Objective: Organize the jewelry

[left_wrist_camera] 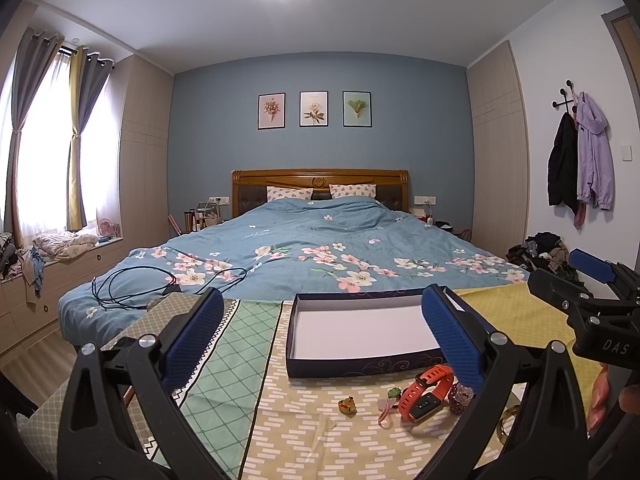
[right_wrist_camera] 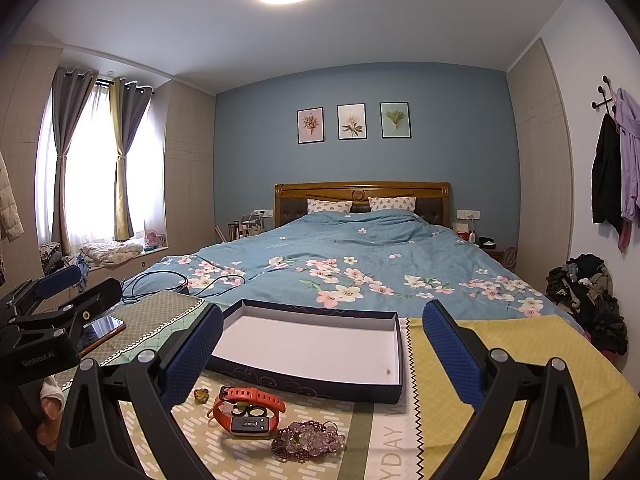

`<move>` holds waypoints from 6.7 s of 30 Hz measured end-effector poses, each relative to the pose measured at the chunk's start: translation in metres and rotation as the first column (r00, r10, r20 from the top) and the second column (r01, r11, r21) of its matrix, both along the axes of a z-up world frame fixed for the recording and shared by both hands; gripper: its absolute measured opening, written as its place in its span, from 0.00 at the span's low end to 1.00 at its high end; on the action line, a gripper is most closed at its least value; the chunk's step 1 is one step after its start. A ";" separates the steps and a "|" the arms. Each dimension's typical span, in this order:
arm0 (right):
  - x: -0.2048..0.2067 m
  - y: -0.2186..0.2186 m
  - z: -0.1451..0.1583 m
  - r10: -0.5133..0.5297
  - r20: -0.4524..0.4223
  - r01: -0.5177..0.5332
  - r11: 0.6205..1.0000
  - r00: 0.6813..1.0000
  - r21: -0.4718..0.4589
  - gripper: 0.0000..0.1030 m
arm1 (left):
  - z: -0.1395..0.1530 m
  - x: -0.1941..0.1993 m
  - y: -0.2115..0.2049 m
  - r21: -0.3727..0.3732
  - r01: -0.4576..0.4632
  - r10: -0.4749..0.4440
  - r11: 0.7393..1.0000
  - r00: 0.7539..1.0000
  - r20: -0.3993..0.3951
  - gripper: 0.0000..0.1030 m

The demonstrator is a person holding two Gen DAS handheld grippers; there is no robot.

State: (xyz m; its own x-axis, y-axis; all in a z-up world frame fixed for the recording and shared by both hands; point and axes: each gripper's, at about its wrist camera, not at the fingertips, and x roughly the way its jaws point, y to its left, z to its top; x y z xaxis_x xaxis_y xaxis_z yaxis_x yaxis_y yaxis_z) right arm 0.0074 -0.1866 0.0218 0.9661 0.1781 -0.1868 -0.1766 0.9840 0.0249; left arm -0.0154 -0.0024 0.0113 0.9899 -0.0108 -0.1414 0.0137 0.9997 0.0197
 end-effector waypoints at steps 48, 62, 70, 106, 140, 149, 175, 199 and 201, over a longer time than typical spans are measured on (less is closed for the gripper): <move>0.003 -0.003 -0.002 0.006 -0.017 -0.006 1.000 1.000 0.016 0.94 | -0.003 -0.005 0.000 -0.007 0.014 -0.014 1.000 1.000 -0.012 0.95; 0.016 -0.023 -0.022 0.046 -0.194 -0.050 0.999 0.980 -0.016 0.93 | -0.020 0.019 -0.007 -0.009 0.129 -0.128 0.992 0.980 -0.152 0.95; 0.021 -0.031 -0.061 0.117 -0.421 -0.156 0.986 0.899 -0.059 0.85 | -0.056 0.054 -0.034 0.018 0.260 -0.237 0.965 0.905 -0.354 0.94; 0.053 -0.046 -0.064 0.317 -0.548 -0.335 0.940 0.774 0.070 0.06 | -0.064 0.127 -0.028 -0.189 0.385 -0.420 0.903 0.705 -0.571 0.08; 0.306 0.008 -0.082 0.094 -0.654 -0.194 0.978 0.751 -0.082 0.06 | -0.095 0.367 -0.006 -0.298 0.105 -0.295 0.949 0.635 -0.714 0.08; 0.308 0.009 -0.080 0.090 -0.664 -0.181 0.981 0.742 -0.070 0.14 | -0.108 0.393 -0.008 -0.290 0.060 -0.265 0.955 0.613 -0.745 0.09; 0.131 -0.034 -0.059 0.339 -0.585 -0.373 0.926 0.736 0.068 0.46 | -0.050 0.217 0.026 -0.155 0.237 -0.283 0.959 0.803 -0.525 0.64; 0.084 0.015 -0.092 0.271 -0.631 -0.486 0.853 0.727 -0.193 0.16 | -0.072 0.137 0.025 -0.196 0.224 -0.296 0.955 0.795 -0.530 0.71; 0.084 0.012 -0.091 0.277 -0.635 -0.485 0.856 0.721 -0.177 0.16 | -0.072 0.135 0.026 -0.197 0.226 -0.297 0.954 0.796 -0.528 0.71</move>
State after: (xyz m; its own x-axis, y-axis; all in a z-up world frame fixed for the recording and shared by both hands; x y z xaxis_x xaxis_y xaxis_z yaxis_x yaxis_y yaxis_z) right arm 0.0916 -0.1744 -0.0692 0.5179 0.3384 -0.7856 -0.5921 0.8047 -0.0437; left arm 0.1200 0.0232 -0.0609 0.7057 -0.3096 -0.6373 0.2475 0.9505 -0.1876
